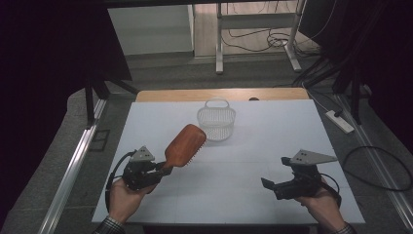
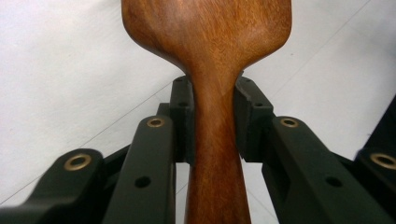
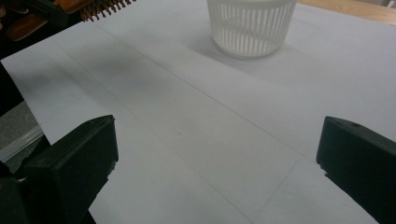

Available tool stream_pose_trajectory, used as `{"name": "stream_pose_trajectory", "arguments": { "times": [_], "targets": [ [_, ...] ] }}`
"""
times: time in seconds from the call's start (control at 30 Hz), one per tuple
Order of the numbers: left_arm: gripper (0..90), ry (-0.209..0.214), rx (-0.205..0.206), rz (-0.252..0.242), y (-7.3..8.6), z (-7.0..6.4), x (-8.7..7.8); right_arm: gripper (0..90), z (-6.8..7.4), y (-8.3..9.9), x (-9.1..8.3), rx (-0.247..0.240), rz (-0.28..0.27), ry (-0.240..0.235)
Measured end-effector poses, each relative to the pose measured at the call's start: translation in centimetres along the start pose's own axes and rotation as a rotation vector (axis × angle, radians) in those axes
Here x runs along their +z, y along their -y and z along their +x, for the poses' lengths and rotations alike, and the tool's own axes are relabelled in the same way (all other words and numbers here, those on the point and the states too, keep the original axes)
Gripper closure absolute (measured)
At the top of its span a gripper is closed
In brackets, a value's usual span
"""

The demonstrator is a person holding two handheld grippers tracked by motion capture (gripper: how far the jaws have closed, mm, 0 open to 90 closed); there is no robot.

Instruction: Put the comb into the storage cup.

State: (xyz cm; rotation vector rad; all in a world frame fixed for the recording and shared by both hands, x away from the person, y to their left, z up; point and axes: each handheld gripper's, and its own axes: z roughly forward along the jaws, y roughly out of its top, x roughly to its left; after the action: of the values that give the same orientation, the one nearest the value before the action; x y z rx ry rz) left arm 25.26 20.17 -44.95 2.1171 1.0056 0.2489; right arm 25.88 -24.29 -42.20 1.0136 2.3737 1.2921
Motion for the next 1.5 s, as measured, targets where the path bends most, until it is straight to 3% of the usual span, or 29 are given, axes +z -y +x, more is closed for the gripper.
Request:
{"name": "stream_pose_trajectory", "arguments": {
  "times": [0.83,1.3,1.5],
  "targets": [
    [71.4,0.05,0.051,-0.047,-1.3,-1.3,0.6,0.0,0.5,-2.8,4.6,0.161,-0.041,-0.177],
    [71.4,0.074,0.071,-0.06,-1.7,-2.2,1.2,0.0,1.2,-4.2,6.8,0.19,-0.048,-0.222],
    [71.4,0.089,0.083,-0.067,-2.1,-2.7,1.7,0.0,1.7,-4.9,7.6,0.176,-0.034,-0.235]
  ]
}}
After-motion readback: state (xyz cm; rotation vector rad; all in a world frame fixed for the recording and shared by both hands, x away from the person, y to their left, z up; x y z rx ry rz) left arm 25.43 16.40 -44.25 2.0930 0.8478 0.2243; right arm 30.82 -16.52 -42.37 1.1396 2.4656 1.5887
